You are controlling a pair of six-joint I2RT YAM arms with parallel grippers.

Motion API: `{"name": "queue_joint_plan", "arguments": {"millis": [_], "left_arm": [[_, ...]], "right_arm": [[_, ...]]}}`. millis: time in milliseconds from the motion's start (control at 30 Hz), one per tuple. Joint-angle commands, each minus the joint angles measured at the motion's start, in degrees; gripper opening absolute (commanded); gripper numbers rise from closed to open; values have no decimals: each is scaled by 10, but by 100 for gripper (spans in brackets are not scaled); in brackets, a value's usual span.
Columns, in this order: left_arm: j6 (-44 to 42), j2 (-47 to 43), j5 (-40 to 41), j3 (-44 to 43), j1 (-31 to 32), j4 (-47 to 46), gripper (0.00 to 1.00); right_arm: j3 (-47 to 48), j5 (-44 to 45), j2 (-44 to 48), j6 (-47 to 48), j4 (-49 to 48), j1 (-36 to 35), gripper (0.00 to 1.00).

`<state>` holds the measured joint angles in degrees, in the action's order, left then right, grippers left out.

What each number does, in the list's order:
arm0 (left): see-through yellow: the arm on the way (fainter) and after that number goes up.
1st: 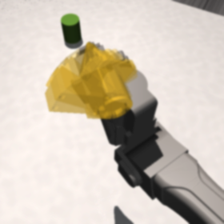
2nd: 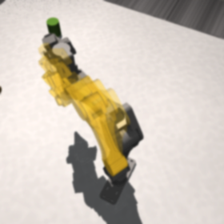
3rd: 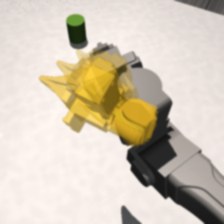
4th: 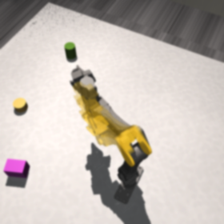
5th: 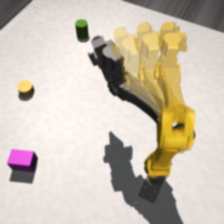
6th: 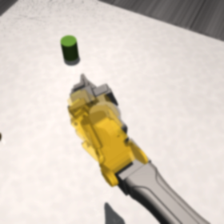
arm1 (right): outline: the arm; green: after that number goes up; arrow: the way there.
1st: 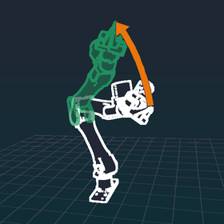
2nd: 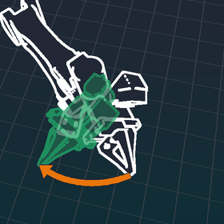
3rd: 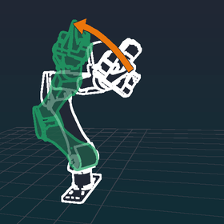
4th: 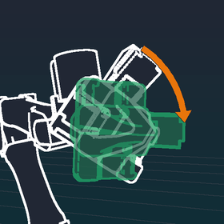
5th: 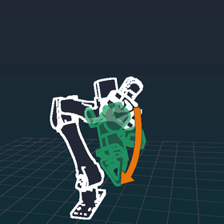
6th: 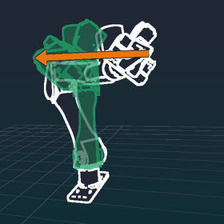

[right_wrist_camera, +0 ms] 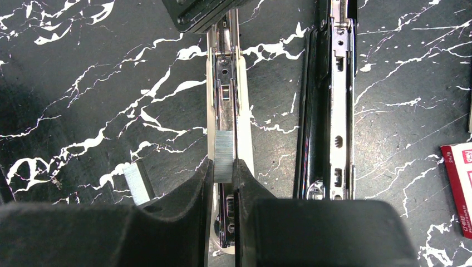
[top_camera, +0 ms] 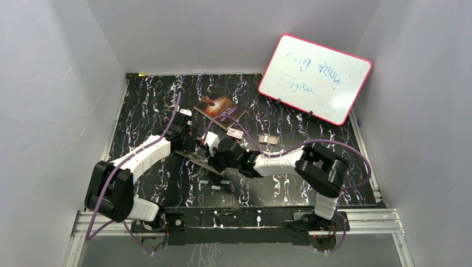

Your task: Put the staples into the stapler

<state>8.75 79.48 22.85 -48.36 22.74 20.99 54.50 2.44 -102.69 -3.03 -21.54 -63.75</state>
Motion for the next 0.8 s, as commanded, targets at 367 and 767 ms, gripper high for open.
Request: {"name": "queue_joint_plan", "arguments": {"millis": [367, 767], "left_arm": [[-5, 0, -1, 5, 5, 4, 90], [-7, -1, -1, 5, 6, 4, 90]], "right_arm": [[1, 21, 20, -44, -32, -2, 0], [26, 26, 1, -37, 21, -1, 0]]}}
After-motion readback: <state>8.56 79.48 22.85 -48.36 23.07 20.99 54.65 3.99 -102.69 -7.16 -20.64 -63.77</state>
